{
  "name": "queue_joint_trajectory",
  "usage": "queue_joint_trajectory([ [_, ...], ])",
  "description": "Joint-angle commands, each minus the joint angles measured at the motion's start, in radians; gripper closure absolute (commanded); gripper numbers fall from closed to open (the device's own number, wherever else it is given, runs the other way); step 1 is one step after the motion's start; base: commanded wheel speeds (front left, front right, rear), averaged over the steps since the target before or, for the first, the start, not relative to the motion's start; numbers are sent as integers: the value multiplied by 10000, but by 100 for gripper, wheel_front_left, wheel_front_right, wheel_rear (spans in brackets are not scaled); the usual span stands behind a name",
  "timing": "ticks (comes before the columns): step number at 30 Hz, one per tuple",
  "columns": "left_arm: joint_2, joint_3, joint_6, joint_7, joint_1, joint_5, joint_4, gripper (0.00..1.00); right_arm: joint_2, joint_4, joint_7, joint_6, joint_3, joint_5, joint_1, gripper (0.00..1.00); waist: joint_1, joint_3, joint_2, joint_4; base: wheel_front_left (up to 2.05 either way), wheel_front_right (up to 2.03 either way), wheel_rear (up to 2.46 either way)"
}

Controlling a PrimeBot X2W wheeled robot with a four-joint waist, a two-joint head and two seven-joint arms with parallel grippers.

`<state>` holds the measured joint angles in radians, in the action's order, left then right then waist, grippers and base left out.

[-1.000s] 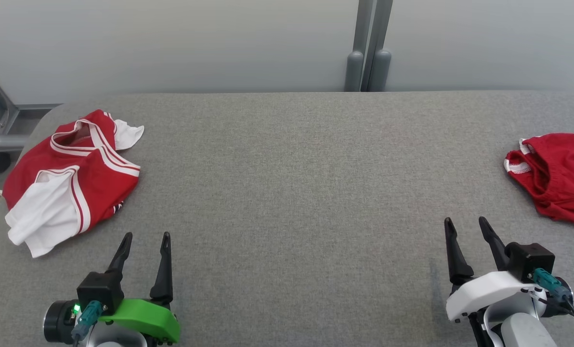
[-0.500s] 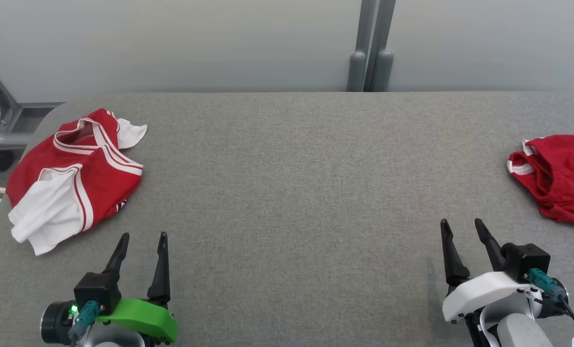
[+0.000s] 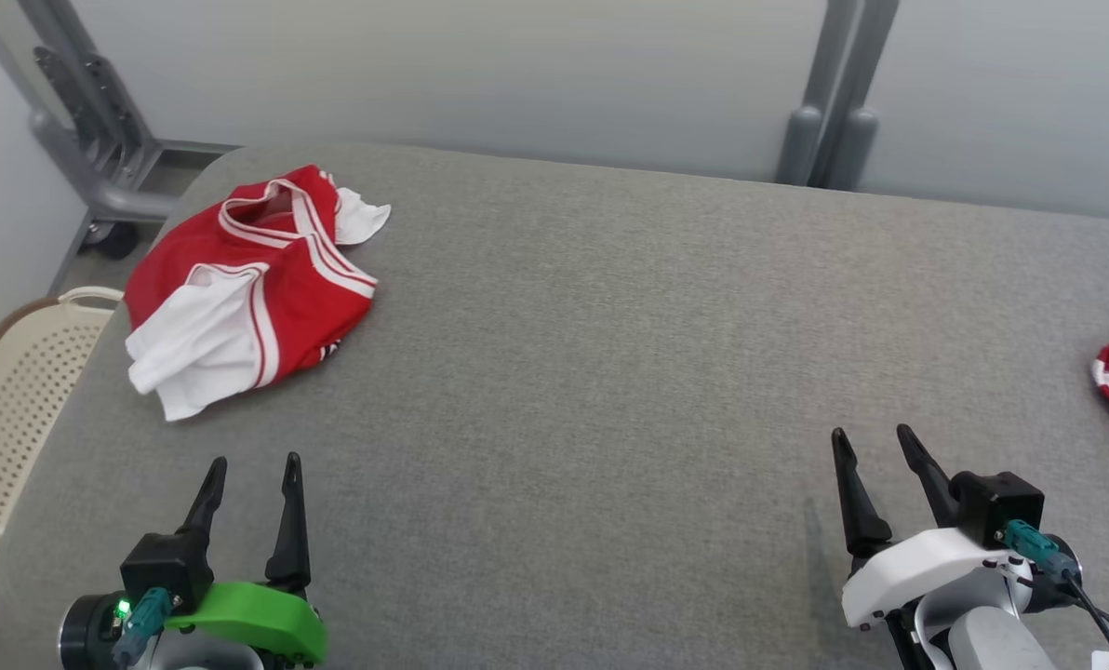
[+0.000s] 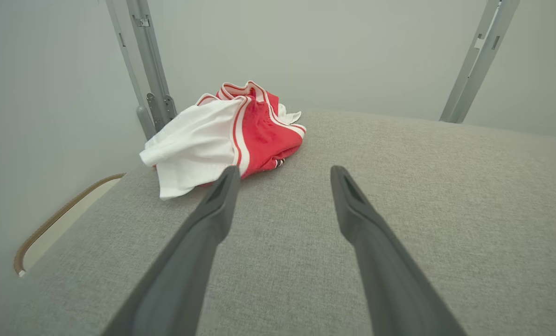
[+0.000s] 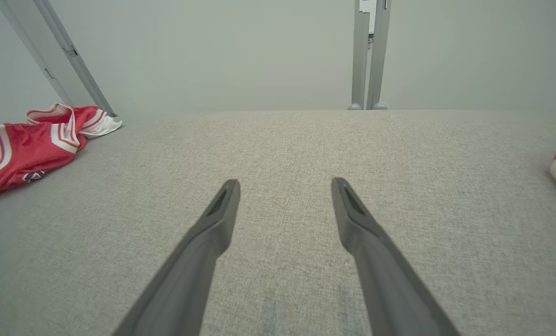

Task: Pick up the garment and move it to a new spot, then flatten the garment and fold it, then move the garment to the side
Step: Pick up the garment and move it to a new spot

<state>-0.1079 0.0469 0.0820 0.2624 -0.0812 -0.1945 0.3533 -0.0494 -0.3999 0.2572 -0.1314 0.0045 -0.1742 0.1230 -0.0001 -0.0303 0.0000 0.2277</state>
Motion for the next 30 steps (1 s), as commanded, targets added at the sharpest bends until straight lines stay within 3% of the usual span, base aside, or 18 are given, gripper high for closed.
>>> queue_joint_trajectory([
  [1, 15, -52, -25, 26, 146, -45, -67, 0, -24, -2, 22, 15, 14, 49, 33, 0, 1, -64, 0, 814, 0, 0, 0],
  [9, 14, -117, 0, 27, 320, 2, -50, 0, -24, 107, -36, 15, 178, 91, 86, 0, 1, -63, 0, 2106, 0, 0, 0],
  [16, 4, -169, 25, 26, 375, 2, -20, 0, -29, 99, -46, 15, 398, -7, 183, 0, 1, -85, 0, 2745, 0, 0, 0],
  [24, 138, -352, -262, 26, 420, -130, 135, 0, -36, 123, -128, 15, 564, 119, 277, 0, 1, -209, 0, 2991, 0, 0, 0],
  [30, 210, -317, -128, 26, 177, -367, 440, 0, -30, 289, -190, 15, 666, 254, 320, 0, 1, -371, 0, 3010, 0, 0, 0],
])
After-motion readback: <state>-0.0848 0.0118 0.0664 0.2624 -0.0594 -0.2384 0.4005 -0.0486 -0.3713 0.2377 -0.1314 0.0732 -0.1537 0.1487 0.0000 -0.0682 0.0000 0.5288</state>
